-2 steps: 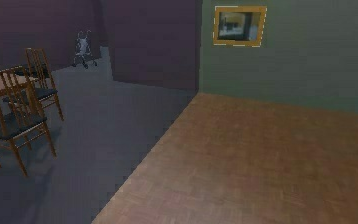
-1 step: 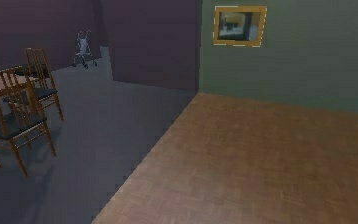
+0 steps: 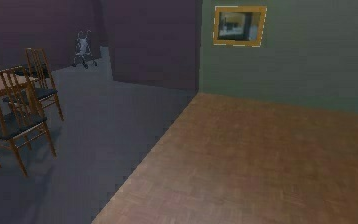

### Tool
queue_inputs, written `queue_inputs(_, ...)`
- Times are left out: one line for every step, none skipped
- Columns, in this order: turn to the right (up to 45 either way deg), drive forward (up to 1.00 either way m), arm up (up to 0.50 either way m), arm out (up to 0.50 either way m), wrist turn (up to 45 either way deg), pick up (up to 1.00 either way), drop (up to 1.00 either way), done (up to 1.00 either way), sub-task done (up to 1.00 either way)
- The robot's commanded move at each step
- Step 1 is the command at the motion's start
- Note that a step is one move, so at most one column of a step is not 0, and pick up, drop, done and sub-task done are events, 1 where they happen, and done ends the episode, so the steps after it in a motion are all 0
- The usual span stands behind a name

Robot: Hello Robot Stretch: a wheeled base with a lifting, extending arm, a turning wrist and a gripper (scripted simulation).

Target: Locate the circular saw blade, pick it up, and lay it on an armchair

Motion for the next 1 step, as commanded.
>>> queue_inputs(0.0,0.00,0.00,0.00,-45.0,0.00,0.00,0.00,0.00)
